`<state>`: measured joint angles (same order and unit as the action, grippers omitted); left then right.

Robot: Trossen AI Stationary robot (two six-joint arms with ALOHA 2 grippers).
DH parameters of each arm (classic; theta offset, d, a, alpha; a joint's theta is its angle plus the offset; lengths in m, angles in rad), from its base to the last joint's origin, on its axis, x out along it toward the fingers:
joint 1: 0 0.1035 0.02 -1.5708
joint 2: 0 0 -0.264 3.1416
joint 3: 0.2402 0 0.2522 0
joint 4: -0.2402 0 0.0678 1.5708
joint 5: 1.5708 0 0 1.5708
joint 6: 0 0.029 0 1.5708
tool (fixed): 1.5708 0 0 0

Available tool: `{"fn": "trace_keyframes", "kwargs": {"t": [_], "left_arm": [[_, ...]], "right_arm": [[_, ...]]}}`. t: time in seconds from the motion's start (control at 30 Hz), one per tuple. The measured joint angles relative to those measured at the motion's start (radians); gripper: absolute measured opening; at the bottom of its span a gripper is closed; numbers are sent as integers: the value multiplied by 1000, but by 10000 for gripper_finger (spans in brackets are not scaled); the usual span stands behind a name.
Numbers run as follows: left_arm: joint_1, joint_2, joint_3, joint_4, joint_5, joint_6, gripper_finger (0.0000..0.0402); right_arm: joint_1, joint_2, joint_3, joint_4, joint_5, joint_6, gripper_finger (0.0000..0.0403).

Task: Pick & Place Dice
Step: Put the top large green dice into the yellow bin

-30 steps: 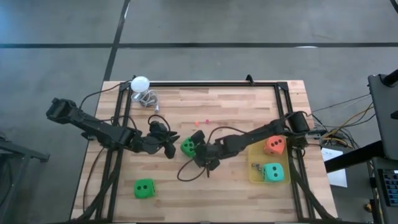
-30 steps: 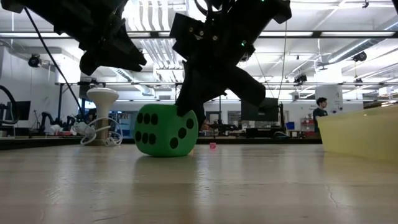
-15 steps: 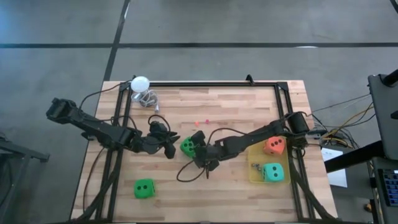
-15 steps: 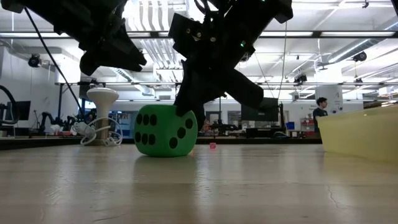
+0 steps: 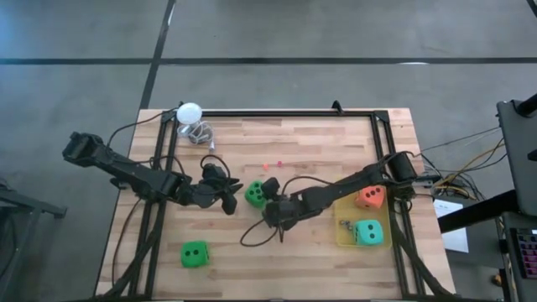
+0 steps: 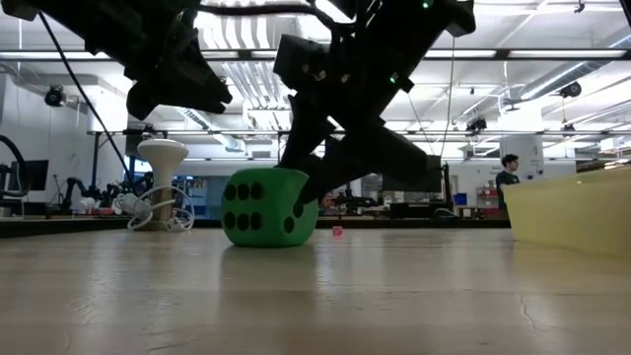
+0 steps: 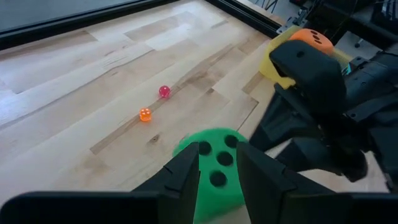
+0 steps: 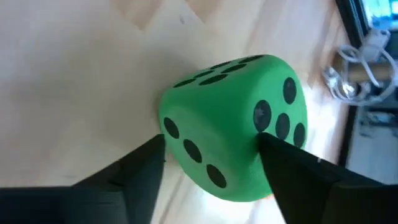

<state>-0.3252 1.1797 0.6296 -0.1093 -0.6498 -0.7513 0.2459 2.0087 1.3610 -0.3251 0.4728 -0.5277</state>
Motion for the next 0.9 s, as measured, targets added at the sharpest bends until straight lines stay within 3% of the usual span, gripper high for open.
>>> {"fn": "trace_keyframes", "kwargs": {"t": [0.23,0.6,0.9], "left_arm": [[0,0,0,0,0,7,113],[0,0,0,0,15,19,113],[0,0,0,0,15,22,113]], "right_arm": [[15,0,0,13,130,-30,306],[16,-2,4,54,124,-131,313],[-10,3,6,90,42,-178,313]]}}
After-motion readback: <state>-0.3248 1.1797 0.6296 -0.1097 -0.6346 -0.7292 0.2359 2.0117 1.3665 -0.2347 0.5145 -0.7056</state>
